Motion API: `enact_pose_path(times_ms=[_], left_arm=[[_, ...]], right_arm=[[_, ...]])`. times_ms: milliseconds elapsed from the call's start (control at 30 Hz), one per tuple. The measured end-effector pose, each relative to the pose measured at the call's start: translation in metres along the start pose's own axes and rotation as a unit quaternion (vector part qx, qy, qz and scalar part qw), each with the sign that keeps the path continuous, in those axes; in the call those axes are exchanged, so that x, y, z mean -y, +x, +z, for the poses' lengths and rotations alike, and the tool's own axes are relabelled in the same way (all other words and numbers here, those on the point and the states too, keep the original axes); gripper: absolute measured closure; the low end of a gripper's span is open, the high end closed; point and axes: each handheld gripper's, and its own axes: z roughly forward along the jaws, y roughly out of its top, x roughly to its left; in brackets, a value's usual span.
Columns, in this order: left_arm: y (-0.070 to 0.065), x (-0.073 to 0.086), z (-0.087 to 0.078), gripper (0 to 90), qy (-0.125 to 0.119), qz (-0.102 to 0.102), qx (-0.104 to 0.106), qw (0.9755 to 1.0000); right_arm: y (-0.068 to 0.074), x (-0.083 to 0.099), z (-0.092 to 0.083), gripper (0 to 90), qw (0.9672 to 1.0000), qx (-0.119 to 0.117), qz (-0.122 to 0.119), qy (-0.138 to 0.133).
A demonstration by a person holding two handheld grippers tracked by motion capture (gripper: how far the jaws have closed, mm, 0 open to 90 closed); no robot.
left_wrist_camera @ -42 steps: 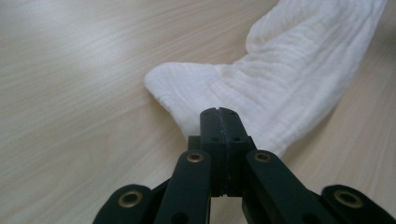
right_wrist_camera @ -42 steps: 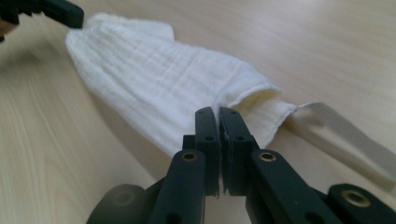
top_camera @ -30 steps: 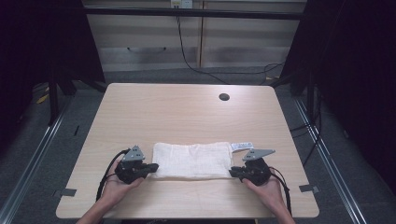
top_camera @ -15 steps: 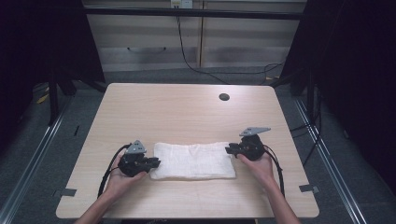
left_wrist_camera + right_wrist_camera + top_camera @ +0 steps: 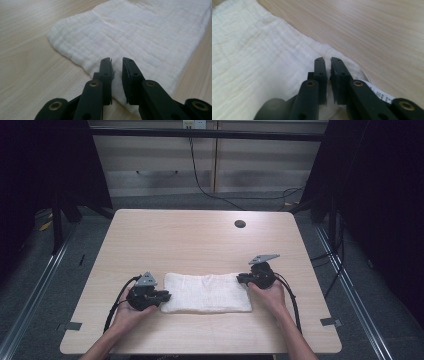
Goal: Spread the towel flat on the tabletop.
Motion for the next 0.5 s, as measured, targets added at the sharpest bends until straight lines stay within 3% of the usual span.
enact_pose_path(times_ms=[233,333,500], left_arm=[[-0.002,0.001,-0.001,78.9,0.005,0.003,0.003,1.0000],[-0.007,0.003,-0.003,79.0,0.004,0.009,0.002,0.9999],[-0.009,-0.007,-0.015,77.5,-0.033,0.004,0.013,0.9994]], right_arm=[[-0.001,-0.006,-0.015,88.0,0.9986,-0.011,0.017,-0.049],[0.000,-0.006,-0.019,88.1,0.9984,-0.011,0.016,-0.054],[-0.002,-0.002,-0.013,88.1,0.9990,-0.010,0.022,-0.038]])
